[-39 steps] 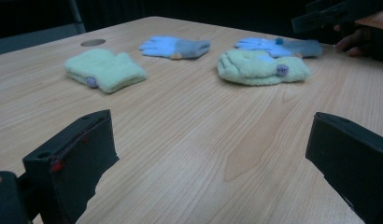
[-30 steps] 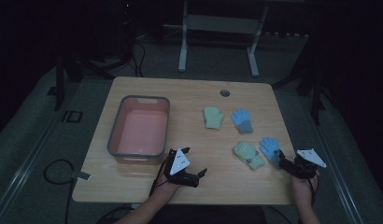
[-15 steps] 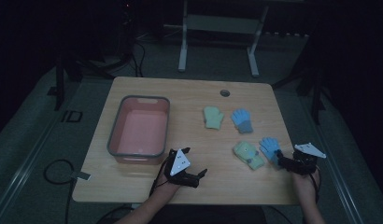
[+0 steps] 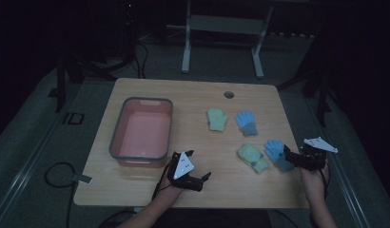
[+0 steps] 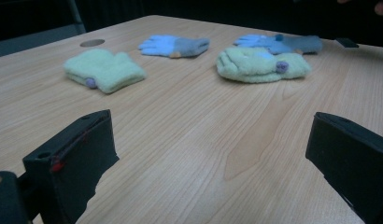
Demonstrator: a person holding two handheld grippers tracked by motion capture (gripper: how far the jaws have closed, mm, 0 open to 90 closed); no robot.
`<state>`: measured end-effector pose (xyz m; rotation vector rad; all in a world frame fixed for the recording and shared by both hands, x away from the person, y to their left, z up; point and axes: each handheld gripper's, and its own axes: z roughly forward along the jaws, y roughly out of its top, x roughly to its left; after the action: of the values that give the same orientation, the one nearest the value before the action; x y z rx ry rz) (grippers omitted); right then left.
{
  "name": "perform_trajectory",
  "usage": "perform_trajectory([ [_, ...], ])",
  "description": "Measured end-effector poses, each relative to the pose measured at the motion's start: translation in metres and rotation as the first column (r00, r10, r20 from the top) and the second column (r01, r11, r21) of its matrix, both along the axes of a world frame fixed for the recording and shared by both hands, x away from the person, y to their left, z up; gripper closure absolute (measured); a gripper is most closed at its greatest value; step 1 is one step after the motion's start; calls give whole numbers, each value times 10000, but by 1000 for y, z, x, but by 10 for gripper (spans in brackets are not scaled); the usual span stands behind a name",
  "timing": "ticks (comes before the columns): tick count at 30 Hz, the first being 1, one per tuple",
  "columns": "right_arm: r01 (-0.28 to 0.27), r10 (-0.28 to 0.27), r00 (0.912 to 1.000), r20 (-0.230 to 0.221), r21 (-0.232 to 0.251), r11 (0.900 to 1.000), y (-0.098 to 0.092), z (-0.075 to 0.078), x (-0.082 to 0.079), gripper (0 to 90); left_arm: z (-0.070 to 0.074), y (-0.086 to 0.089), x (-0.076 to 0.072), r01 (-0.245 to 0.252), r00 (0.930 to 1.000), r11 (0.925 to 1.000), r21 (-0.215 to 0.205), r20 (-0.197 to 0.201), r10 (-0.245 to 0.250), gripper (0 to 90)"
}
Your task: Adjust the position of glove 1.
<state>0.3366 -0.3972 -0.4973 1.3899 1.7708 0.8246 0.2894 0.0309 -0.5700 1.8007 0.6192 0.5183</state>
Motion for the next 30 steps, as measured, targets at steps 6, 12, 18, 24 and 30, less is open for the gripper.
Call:
perform_trajectory([
  [6,-114,116,9994,324,-65,9999,5,14,4,119,0,0,0,50,10000,10000,47,39,-50,18],
  [12,-497,510,9986,-144,759,9959,8,27,14,146,0,-1,0,93,10000,9999,88,29,-93,18],
  [18,-610,629,9979,-176,944,9937,17,36,24,126,0,-1,-1,145,9998,9998,150,121,-147,18],
  [24,-964,970,9953,-57,671,9931,30,50,31,119,0,-1,-1,140,9999,9998,114,79,-141,18],
  [30,-1154,1150,9933,92,808,9900,37,62,40,144,0,-1,-1,163,9997,9997,180,163,-166,18],
])
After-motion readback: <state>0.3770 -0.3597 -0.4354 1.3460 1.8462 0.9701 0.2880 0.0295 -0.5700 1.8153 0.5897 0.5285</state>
